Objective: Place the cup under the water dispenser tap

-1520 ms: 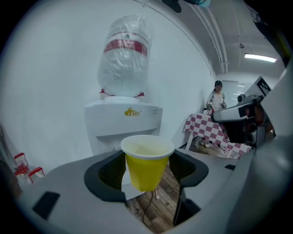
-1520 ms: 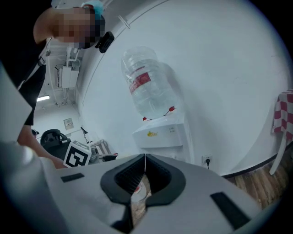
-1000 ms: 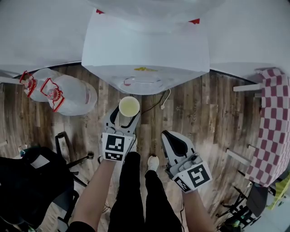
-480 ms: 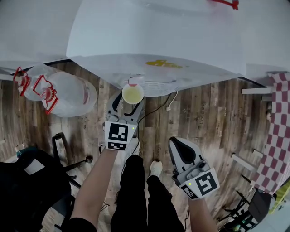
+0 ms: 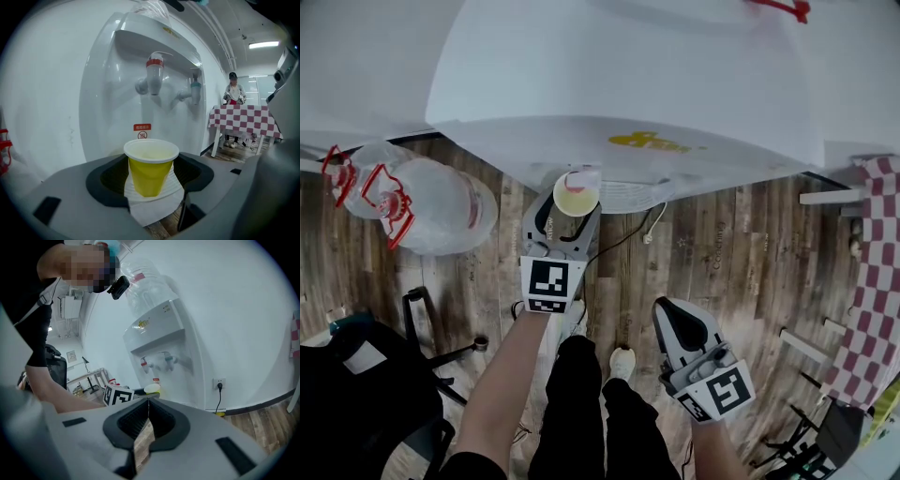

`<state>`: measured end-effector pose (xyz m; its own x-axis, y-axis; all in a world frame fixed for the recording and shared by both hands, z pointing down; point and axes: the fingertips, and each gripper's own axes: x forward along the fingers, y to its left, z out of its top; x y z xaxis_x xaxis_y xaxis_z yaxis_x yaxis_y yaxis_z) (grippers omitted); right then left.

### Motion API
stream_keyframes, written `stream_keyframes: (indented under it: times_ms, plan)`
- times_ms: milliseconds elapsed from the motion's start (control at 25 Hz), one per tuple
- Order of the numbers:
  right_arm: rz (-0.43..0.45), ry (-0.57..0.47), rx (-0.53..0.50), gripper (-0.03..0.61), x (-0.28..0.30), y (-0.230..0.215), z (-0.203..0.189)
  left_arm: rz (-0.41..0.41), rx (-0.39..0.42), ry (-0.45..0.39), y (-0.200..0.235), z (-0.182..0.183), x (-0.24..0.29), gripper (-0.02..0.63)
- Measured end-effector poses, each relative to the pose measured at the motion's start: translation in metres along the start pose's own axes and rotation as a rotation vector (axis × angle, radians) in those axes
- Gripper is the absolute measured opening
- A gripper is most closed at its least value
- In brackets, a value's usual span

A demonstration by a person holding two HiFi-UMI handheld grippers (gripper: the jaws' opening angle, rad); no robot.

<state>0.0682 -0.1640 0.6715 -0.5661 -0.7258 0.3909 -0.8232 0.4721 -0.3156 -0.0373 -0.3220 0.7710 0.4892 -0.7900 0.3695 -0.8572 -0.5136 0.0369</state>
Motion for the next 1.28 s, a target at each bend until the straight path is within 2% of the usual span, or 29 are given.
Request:
stream_keyframes:
  times_ms: [360,680,1000,1280]
  plan:
    - [0.001,0.014,-0.012,0.021,0.004,-0.006,-0.013,0.026,-0.031,-0.061,0.001,-0.009,0.010,0.307]
    - [-0.001,0.019,-0.011,0.021,0.004,-0.007,-0.018,0.036,-0.046,-0.046,0.001,-0.019,0.011,0.307]
    - [-0.008,0.023,-0.005,0.021,0.003,-0.010,-0.024,0.042,-0.051,-0.071,0.001,-0.019,0.014,0.307]
    - [-0.006,0.027,-0.004,0.021,0.003,-0.010,-0.026,0.034,-0.022,-0.022,0.001,-0.029,0.015,0.308]
